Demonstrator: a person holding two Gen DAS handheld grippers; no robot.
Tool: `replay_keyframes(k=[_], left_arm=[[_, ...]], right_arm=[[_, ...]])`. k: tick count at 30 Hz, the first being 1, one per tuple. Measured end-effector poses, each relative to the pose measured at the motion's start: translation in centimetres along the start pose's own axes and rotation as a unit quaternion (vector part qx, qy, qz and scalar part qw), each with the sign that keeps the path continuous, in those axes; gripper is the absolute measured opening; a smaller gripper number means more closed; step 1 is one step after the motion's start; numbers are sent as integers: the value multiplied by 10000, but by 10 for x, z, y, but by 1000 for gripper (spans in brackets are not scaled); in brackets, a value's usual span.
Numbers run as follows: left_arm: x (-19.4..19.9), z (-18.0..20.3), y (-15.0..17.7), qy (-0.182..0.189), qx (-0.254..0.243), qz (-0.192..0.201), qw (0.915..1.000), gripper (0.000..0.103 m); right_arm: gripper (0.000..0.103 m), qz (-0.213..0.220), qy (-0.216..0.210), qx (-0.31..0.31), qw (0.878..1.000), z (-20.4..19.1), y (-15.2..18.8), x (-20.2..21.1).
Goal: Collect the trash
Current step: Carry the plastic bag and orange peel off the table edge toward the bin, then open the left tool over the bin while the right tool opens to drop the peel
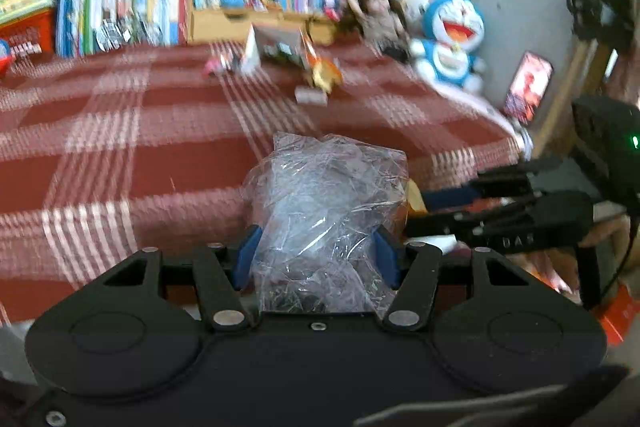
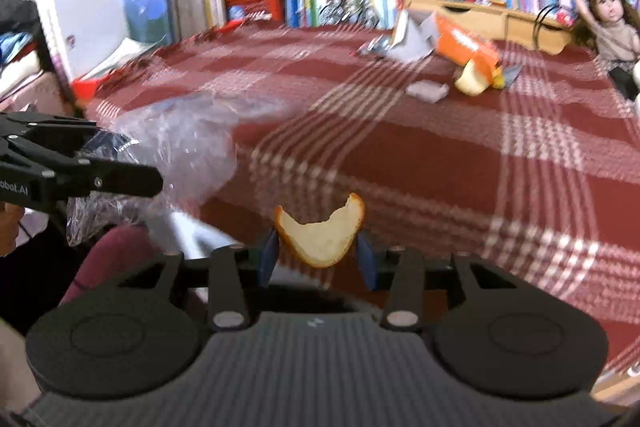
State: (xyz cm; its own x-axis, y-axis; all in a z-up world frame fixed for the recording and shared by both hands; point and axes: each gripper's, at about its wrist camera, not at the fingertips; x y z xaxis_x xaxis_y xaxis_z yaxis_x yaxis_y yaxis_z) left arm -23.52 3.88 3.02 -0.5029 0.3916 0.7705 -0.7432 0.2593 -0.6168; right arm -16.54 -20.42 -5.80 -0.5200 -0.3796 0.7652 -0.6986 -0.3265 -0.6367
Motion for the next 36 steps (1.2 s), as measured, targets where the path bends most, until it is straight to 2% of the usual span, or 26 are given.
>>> replay_keyframes(k=[6,12,14,17,20,26,36], left_arm=[[-30,-2,27,126,278,-808,9963,56],[-65,-1,30,143,244,-1290,9912,56],[-75,-2,28,183,227,-1563,9873,56],[-99,-3,33,191,263,-2224,9744,56],[-118,-5,44,92,241,-2561,9663,56],[-138,-12,47,-34,333,-2693,9625,57],[-150,-2,51,-187,247,-2714,9620,60]], right_arm=[[48,-527,-195,116,9984,-6,20,-20],[48,-1025,-267,27,9944,-4,36,-51],[48,-1166,-245,16,9929,-3,40,-62],[48,-1344,-250,-9,9906,-2,47,-73],[48,-1474,-236,-21,9888,0,54,-80],[49,-1628,-257,-100,9863,5,60,-89],[52,-1578,-272,-90,9871,5,49,-98]])
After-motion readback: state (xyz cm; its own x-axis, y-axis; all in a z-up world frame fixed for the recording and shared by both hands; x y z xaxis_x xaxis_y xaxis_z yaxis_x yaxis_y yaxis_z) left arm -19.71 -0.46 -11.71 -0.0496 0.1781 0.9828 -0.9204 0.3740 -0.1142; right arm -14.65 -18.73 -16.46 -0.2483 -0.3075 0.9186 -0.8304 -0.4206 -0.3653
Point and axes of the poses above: each gripper's, at about its wrist camera, not at the fingertips, and x roughly against the way its jaws point, z to its right, y to its underside, and after that the axes turned 14 degrees about -z, right-handed
